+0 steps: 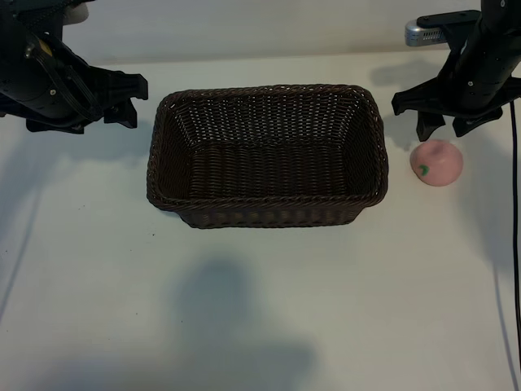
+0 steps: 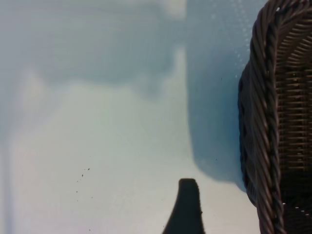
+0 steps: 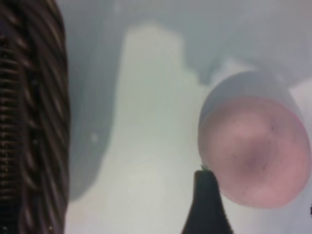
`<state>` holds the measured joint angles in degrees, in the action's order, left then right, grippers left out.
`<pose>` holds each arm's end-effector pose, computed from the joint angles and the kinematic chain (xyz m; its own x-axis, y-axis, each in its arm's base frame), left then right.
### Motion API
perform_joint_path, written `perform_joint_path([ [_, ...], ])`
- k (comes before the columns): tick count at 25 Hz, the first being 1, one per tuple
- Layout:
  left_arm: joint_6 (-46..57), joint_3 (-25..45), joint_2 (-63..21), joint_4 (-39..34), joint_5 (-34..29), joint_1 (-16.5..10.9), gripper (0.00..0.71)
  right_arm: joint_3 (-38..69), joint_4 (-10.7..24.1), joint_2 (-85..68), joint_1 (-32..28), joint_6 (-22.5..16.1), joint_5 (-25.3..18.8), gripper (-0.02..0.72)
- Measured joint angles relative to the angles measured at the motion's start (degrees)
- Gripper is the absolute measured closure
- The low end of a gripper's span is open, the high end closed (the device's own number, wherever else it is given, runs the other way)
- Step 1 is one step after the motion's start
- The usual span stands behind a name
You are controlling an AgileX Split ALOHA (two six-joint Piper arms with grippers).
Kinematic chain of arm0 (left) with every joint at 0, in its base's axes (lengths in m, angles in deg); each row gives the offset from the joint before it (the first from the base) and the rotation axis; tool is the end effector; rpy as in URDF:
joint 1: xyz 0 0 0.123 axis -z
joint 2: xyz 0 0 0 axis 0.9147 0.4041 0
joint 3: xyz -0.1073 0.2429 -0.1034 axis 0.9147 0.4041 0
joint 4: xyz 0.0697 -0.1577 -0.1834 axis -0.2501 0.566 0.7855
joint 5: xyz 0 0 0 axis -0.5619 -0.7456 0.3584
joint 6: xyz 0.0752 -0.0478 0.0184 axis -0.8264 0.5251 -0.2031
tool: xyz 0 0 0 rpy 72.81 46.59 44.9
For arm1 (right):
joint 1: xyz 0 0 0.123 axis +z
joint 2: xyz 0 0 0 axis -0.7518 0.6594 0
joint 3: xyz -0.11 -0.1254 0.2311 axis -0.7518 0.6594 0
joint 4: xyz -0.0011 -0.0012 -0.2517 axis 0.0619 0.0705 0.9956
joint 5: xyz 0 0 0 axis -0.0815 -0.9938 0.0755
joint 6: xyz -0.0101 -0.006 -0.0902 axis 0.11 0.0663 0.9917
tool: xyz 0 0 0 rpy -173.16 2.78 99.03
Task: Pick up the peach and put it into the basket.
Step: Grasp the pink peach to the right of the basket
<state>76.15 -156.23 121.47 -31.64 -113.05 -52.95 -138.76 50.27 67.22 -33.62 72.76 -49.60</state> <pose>0.3319 -0.0821 0.2722 -0.8804 -0.0642 -0.4699 0.0182 0.9855 -0.1689 0.3931 0.1106 0.1968 -0.9590 -0.1606 -0.2336 -0.1806 0.9813 0.0666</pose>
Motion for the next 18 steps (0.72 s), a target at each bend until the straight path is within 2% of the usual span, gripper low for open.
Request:
perform_joint_path([
  [11, 0.0, 0.0, 0.0, 0.1, 0.0, 0.0, 0.119, 0.1, 0.2, 3.1, 0.0, 1.2, 1.3, 0.209],
  [15, 0.0, 0.0, 0.0, 0.1, 0.0, 0.0, 0.119, 0.3, 1.4, 5.0, 0.0, 1.2, 1.7, 0.211],
  [18, 0.0, 0.0, 0.0, 0.1, 0.0, 0.0, 0.119, 0.3, 2.2, 6.3, 0.0, 1.2, 1.7, 0.248],
])
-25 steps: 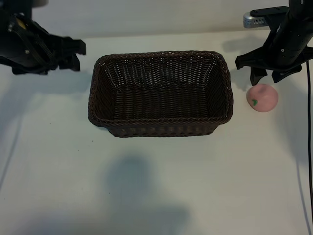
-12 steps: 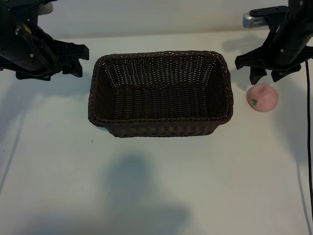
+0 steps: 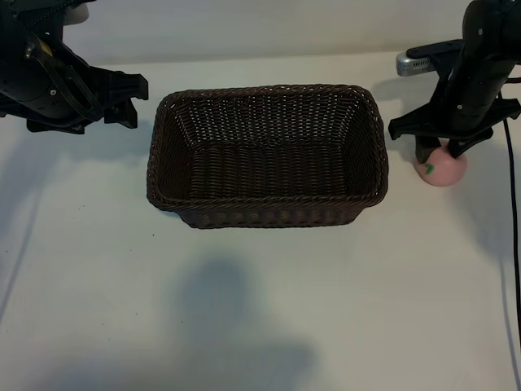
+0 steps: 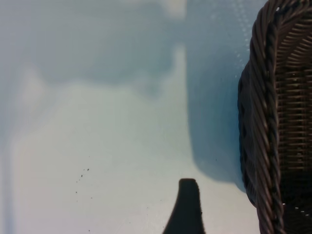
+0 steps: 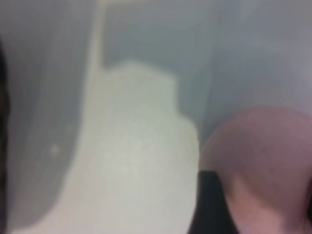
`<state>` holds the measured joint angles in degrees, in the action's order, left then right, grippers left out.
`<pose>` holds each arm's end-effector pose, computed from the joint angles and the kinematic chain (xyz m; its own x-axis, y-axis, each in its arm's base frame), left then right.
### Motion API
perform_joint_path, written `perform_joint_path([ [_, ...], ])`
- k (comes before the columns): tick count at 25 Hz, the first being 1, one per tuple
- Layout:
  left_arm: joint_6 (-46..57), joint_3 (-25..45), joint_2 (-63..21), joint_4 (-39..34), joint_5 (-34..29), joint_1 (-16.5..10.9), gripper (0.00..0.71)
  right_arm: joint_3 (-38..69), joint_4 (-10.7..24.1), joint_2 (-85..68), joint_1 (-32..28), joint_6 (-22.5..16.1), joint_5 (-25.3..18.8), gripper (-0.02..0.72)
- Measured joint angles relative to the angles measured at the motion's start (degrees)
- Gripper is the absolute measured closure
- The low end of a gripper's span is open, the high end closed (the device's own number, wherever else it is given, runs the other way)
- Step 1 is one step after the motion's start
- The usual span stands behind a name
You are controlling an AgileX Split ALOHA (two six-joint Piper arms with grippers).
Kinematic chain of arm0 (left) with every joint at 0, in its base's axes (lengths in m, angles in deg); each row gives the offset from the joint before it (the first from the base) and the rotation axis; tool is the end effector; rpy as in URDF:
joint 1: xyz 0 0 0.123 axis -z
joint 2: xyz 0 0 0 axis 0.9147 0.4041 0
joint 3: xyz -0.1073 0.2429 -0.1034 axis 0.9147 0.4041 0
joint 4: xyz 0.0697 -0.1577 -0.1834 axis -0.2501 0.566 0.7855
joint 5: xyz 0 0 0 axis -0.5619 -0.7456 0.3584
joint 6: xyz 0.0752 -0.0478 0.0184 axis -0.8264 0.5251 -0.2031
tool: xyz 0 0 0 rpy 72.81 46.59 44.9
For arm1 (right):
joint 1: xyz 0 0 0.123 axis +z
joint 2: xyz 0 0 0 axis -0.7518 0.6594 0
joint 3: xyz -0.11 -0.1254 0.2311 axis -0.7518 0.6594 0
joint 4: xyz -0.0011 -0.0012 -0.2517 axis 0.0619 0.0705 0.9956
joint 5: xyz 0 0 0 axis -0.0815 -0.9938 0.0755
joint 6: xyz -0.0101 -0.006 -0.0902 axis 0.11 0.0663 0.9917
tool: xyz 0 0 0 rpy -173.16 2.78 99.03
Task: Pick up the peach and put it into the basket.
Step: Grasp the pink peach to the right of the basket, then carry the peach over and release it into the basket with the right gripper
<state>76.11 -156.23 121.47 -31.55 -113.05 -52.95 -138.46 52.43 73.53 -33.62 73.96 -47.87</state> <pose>0.3318 -0.0822 0.2722 -0.8805 -0.0646 -0.4697 0.0184 0.9853 -0.1700 0.4008 0.1099 0.1505 -0.9661 -0.2074 -0.1538 -0.2133 0.9767 0.0230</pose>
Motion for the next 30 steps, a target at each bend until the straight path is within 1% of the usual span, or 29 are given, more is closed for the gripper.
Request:
perform_joint_path([
  [2, -0.1, 0.0, 0.0, 0.0, 0.1, 0.0, 0.119, 0.0, 0.7, 0.1, 0.0, -0.1, 0.1, 0.331],
  [4, -0.1, 0.0, 0.0, 0.0, 0.1, 0.0, 0.119, 0.0, 1.1, 0.3, 0.0, -1.0, 0.1, 0.444],
  [6, -0.1, 0.0, 0.0, 0.0, 0.1, 0.0, 0.119, 0.0, 2.5, 0.6, 0.0, -1.3, 0.1, 0.577],
  [8, -0.1, 0.0, 0.0, 0.0, 0.1, 0.0, 0.119, 0.0, 3.0, 0.7, 0.0, -1.4, -0.1, 0.641],
  [10, -0.1, 0.0, 0.0, 0.0, 0.1, 0.0, 0.119, 0.0, 3.1, 0.7, 0.0, -1.5, -0.4, 0.658],
  [14, -0.1, 0.0, 0.0, 0.0, 0.1, 0.0, 0.119, 0.0, 3.7, -1.0, 0.0, -1.5, -1.4, 0.66],
  [19, -0.1, 0.0, 0.0, 0.0, 0.1, 0.0, 0.119, 0.0, 4.6, -7.8, 0.0, -1.5, -4.4, 0.66],
  [24, -0.1, 0.0, 0.0, 0.0, 0.1, 0.0, 0.119, 0.0, 4.6, -16.5, 0.0, -1.5, -5.4, 0.66],
  [28, -0.1, 0.0, 0.0, 0.0, 0.1, 0.0, 0.119, 0.0, 4.5, -19.7, 0.0, -1.5, -6.0, 0.66],
  [30, -0.1, 0.0, 0.0, 0.0, 0.1, 0.0, 0.119, 0.0, 3.2, -20.4, 0.0, -1.4, -6.0, 0.66],
])
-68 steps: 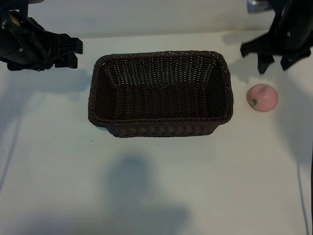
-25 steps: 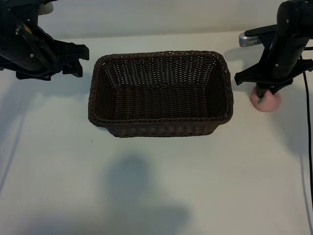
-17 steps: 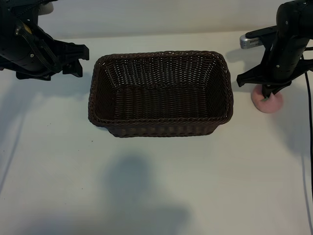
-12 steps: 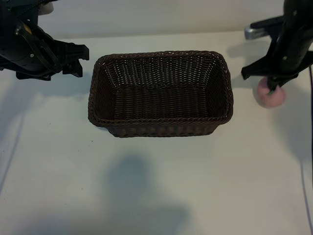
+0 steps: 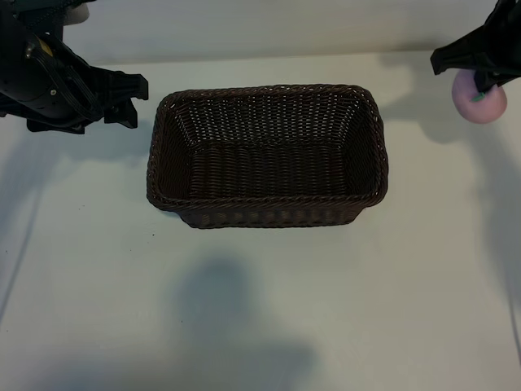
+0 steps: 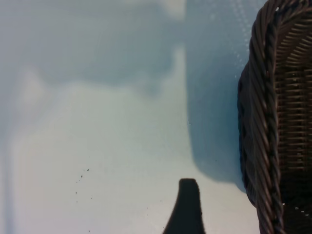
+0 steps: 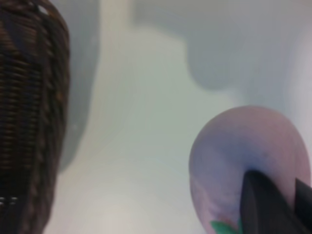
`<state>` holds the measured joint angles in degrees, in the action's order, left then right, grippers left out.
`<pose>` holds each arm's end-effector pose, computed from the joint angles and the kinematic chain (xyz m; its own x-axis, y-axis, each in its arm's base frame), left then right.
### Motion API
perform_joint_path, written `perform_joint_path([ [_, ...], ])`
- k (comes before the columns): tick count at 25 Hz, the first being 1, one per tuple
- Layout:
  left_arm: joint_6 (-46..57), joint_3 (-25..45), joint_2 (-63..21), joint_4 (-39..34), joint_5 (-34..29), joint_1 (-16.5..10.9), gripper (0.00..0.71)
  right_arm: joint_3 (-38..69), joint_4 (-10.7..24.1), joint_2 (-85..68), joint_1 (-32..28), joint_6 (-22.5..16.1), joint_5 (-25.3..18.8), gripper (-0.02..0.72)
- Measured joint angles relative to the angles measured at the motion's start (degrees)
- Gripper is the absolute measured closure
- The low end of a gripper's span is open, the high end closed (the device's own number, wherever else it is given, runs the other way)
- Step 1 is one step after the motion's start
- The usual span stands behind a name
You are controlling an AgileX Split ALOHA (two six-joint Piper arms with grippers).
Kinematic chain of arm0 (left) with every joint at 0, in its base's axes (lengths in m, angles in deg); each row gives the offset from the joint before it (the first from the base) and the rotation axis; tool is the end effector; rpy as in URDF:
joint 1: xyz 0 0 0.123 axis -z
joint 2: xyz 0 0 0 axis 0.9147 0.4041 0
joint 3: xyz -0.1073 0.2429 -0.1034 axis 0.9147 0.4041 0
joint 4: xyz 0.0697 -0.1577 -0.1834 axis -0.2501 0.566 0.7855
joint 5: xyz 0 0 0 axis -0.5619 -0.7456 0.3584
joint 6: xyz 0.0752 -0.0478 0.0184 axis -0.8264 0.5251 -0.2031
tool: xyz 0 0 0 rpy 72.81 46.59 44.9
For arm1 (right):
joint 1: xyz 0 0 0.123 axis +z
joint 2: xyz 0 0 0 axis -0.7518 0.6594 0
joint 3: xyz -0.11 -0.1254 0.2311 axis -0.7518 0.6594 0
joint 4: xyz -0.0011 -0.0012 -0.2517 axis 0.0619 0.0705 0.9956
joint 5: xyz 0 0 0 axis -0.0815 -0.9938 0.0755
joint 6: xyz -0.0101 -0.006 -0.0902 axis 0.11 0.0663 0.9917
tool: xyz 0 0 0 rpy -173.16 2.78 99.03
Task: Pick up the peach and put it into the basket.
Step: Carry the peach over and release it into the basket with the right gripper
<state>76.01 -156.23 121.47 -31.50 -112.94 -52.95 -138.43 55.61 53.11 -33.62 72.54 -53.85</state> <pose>0.3320 -0.0822 0.2723 -0.8796 -0.0638 -0.4714 0.0198 0.9852 -0.1703 0.3592 0.0943 0.2895 -0.8967 -0.1963 -0.3968 -0.2097 0.9777 -0.0099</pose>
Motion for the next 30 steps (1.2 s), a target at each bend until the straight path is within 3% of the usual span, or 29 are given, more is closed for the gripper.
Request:
perform_joint_path([
  [5, 0.0, 0.0, 0.0, 0.0, 0.1, 0.0, 0.119, 0.0, -7.8, -0.7, 1.1, 3.2, 0.6, 0.66],
  [8, 0.0, 0.0, 0.0, 0.0, 0.1, 0.0, 0.119, 0.0, -10.4, -0.7, 4.5, 3.7, 1.5, 0.66],
  [19, 0.0, 0.0, 0.0, 0.0, 0.3, 0.0, 0.119, 0.0, -11.8, 0.0, 21.1, 2.9, 7.8, 0.66],
  [30, 0.0, 0.0, 0.0, 0.0, 0.3, 0.0, 0.12, 0.0, -12.0, 11.4, 23.8, 3.1, 18.8, 0.654],
])
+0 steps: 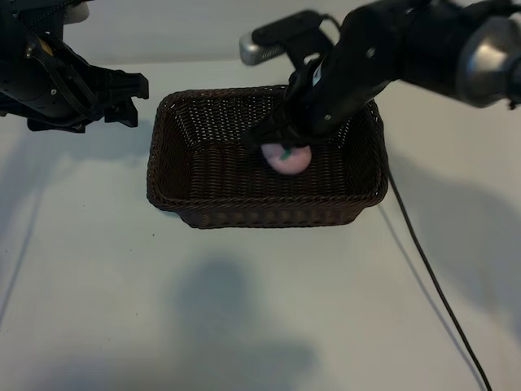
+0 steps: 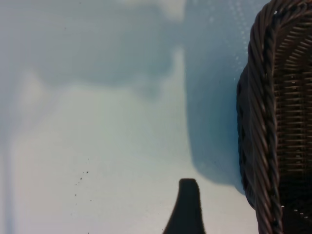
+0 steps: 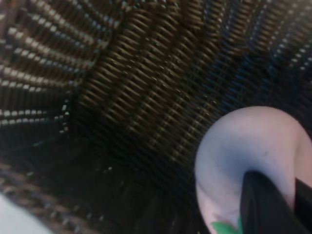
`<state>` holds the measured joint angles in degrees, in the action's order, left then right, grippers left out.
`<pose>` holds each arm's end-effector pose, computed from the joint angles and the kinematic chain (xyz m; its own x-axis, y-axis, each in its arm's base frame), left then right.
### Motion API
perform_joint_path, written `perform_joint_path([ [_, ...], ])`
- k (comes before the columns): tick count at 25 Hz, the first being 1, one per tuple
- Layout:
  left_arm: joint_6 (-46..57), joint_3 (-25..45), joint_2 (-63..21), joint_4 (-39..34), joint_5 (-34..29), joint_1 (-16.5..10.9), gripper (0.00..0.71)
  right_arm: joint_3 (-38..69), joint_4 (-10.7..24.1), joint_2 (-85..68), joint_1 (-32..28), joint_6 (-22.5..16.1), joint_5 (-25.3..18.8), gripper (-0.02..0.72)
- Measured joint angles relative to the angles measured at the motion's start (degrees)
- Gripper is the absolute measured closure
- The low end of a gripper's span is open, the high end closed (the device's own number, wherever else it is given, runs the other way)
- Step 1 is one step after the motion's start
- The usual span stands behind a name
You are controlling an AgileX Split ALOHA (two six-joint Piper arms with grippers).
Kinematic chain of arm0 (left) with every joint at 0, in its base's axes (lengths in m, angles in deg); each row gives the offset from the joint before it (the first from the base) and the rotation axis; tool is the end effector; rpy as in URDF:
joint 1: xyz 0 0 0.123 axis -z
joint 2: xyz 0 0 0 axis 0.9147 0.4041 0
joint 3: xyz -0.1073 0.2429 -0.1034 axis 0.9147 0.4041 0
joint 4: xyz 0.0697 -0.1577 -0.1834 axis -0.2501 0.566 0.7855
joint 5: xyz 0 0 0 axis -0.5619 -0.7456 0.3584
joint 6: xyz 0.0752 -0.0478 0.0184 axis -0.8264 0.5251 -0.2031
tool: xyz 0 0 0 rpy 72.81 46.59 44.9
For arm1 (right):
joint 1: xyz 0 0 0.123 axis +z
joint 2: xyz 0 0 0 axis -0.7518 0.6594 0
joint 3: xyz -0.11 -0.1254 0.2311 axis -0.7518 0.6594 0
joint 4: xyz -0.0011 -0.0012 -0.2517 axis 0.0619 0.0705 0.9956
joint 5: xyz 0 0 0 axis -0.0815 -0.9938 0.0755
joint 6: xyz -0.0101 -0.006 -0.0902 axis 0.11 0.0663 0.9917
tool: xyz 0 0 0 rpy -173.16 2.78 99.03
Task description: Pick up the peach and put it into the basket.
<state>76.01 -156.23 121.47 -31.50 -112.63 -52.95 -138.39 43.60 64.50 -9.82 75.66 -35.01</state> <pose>0.3324 -0.0823 0.2726 -0.8771 -0.0647 -0.4759 0.0204 0.9850 -0.1713 0.3244 0.2745 0.2242 -0.7568 -0.4232 -0.4981 -0.5622 0.8102 0.1657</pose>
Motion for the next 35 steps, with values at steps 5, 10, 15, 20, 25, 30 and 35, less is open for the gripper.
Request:
perform_joint_path([
  [5, 0.0, 0.0, 0.0, 0.0, 0.0, 0.0, 0.12, 0.0, -0.5, 2.5, 0.0, 0.0, 1.5, 0.551],
  [10, 0.0, 0.0, 0.0, 0.0, 0.0, 0.0, 0.12, 0.0, -0.6, 2.2, 0.0, 0.6, 1.0, 0.276],
  [15, 0.0, 0.0, 0.0, 0.0, 0.0, 0.0, 0.12, -2.1, 0.0, 1.1, 0.0, 1.1, -3.6, 0.142],
  [20, 0.0, 0.0, 0.0, 0.0, 0.0, 0.0, 0.12, -11.4, 5.4, -0.5, -0.4, -2.6, -13.3, 0.155],
  [25, 0.0, 0.0, 0.0, 0.0, 0.0, 0.0, 0.12, -14.5, 6.8, -0.8, -4.6, -3.2, -21.7, 0.176],
  [30, 0.0, 0.0, 0.0, 0.1, 0.0, 0.0, 0.12, -14.5, 7.1, -0.8, -10.9, -1.5, -26.6, 0.18],
  [35, 0.0, 0.0, 0.0, 0.1, 0.0, 0.0, 0.12, -14.5, 6.9, -0.8, -17.5, -0.2, -28.3, 0.183],
])
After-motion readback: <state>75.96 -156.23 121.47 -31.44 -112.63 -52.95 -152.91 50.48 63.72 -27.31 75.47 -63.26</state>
